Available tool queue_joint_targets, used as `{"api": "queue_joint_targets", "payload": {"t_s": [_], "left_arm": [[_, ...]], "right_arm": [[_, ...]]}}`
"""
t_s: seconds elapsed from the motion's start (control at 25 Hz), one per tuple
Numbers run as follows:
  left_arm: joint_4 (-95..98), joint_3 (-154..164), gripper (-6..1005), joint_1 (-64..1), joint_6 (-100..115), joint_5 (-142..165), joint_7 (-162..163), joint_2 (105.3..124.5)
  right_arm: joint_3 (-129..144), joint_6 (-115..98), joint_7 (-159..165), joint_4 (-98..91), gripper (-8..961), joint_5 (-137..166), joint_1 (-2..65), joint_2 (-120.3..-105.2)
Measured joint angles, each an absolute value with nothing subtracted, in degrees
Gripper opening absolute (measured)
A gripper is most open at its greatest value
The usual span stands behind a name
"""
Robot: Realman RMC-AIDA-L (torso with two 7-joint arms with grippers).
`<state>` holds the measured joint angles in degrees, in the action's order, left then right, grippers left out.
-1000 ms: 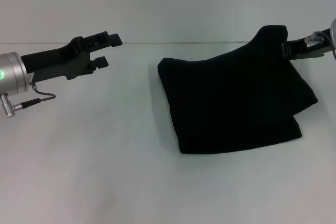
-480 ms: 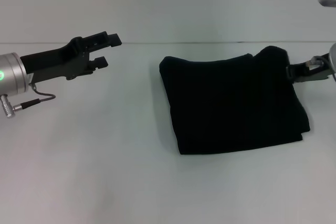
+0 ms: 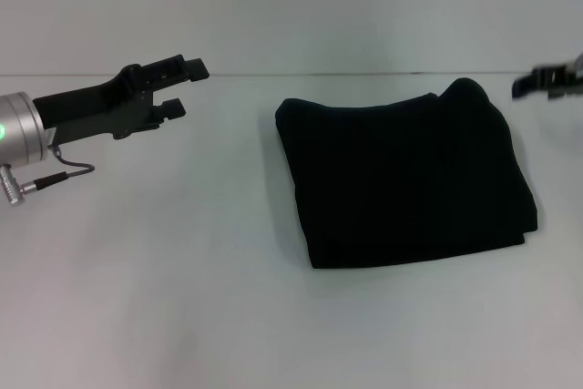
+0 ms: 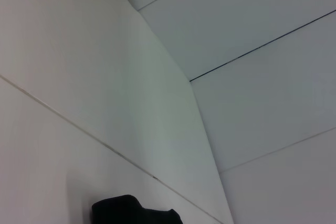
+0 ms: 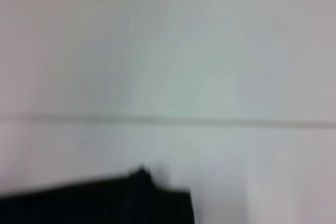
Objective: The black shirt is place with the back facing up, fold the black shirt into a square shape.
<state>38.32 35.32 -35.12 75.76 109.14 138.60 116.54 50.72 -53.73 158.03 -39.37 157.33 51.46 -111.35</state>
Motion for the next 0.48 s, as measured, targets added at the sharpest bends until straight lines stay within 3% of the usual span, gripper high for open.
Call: {"api": "queue_joint_targets", "payload": {"t_s": [0.08,0.28,0.48], "left_arm": [[38.32,35.32,878,-35.12,75.75,109.13,138.6,116.54],[38.31,35.32,878,-35.06,75.72,109.12,138.6,116.54],[38.32,34.82,878,-34.98,75.49,109.1,138.53,116.54]], "right_arm": [[48.9,-54.77,157.54,-40.51,456,154.73,51.44,-111.3],[48.62,-59.29,151.95,-37.29,567,145.89,51.93,-112.15],[48.46,-59.34,150.22,-34.23,556,141.7,51.84,-113.55]]}}
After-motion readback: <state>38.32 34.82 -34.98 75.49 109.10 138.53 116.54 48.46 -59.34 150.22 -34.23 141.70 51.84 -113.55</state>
